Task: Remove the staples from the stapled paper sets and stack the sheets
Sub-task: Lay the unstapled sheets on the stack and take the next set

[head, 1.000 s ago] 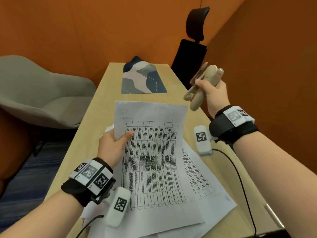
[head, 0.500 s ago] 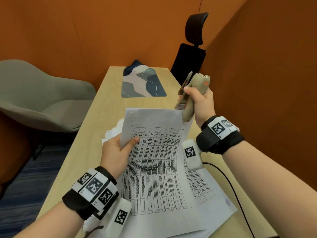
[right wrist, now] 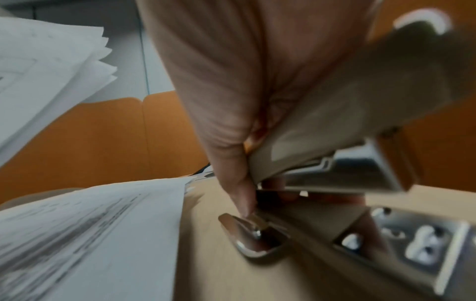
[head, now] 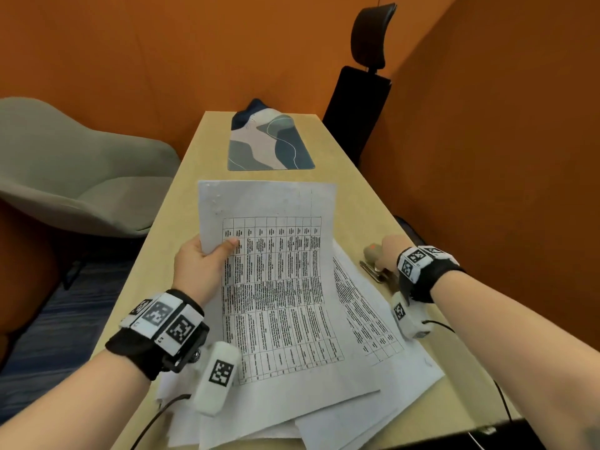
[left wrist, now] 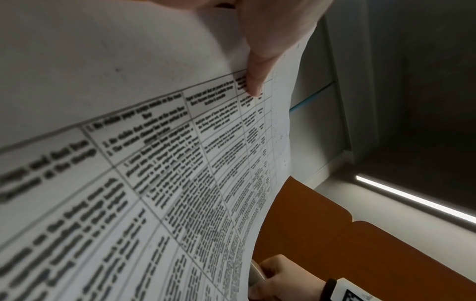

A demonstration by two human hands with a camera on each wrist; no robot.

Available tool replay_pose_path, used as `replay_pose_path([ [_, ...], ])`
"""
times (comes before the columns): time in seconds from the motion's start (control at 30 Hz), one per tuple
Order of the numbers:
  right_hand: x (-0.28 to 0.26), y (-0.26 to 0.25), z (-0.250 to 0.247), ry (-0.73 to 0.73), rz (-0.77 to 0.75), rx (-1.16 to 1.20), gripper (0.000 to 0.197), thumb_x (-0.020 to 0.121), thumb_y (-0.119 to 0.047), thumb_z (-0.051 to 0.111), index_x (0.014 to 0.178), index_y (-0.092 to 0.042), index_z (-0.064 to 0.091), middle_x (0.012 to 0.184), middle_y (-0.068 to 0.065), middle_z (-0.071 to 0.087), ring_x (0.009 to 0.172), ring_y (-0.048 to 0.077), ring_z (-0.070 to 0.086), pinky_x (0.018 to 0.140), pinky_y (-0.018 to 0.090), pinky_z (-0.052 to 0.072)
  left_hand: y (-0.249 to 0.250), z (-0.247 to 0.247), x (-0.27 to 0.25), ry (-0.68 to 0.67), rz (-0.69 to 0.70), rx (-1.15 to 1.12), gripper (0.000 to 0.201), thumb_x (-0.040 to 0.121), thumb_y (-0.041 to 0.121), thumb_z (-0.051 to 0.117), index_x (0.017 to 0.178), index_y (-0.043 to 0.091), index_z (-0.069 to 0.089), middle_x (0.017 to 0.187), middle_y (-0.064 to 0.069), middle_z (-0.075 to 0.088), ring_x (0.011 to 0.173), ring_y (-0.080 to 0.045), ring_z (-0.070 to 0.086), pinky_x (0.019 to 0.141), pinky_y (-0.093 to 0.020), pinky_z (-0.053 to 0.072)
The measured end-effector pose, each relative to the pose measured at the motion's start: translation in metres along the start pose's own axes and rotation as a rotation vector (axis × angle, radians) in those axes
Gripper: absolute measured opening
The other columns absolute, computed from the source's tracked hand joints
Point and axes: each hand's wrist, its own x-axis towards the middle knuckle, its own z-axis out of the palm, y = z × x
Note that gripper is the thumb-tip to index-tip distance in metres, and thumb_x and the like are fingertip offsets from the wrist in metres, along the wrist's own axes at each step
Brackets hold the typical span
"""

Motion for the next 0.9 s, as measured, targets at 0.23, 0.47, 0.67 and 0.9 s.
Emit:
replay_pose_path([
  [0.23, 0.012, -0.003, 0.002, 0.012, 0.027, 0.074, 0.038, 0.098, -0.023, 0.04, 0.131, -0.003, 0.044, 0.125, 0.014, 0.054, 0.117, 0.031, 0.05, 0.099, 0.035, 0.038, 0.004, 0.002, 0.0, -0.035, -0.021, -0.072, 0.018, 0.088, 0.013, 0.06, 0.106, 0.011, 0.062, 0.099, -0.008, 0.066, 0.096, -0.025, 0.063, 0.091, -0.037, 0.048],
  [0.47, -0.026, -0.05, -0.017, -0.136, -0.588, 1.479, 0.047, 0.077, -0.053, 0.064, 0.108, -0.019, 0.06, 0.104, 0.003, 0.07, 0.097, 0.02, 0.066, 0.09, 0.041, 0.05, 0.013, -0.002, 0.0, -0.105, -0.012, -0.17, 0.015, 0.085, 0.007, 0.061, 0.093, 0.019, 0.065, 0.098, -0.002, 0.068, 0.095, -0.019, 0.064, 0.092, -0.037, 0.048],
  [0.67, -0.031, -0.06, -0.021, -0.104, -0.627, 1.851, 0.088, 0.05, -0.015, 0.082, 0.128, 0.005, 0.044, 0.103, 0.02, 0.069, 0.087, 0.03, 0.069, 0.067, 0.04, 0.058, 0.018, -0.01, 0.002, -0.106, 0.006, -0.191, 0.033, 0.078, 0.008, 0.069, 0.11, 0.012, 0.062, 0.107, -0.006, 0.069, 0.1, -0.022, 0.065, 0.095, -0.043, 0.048],
  [0.9, -0.073, -0.057, -0.077, 0.285, -0.982, 1.446, 0.028, 0.089, 0.001, 0.052, 0.109, -0.018, 0.052, 0.094, -0.007, 0.069, 0.088, 0.008, 0.067, 0.075, 0.026, 0.055, 0.076, -0.012, 0.014, -0.041, 0.249, -0.173, 0.024, 0.083, 0.004, 0.064, 0.105, 0.012, 0.061, 0.093, 0.01, 0.065, 0.08, 0.006, 0.065, 0.075, -0.013, 0.051],
])
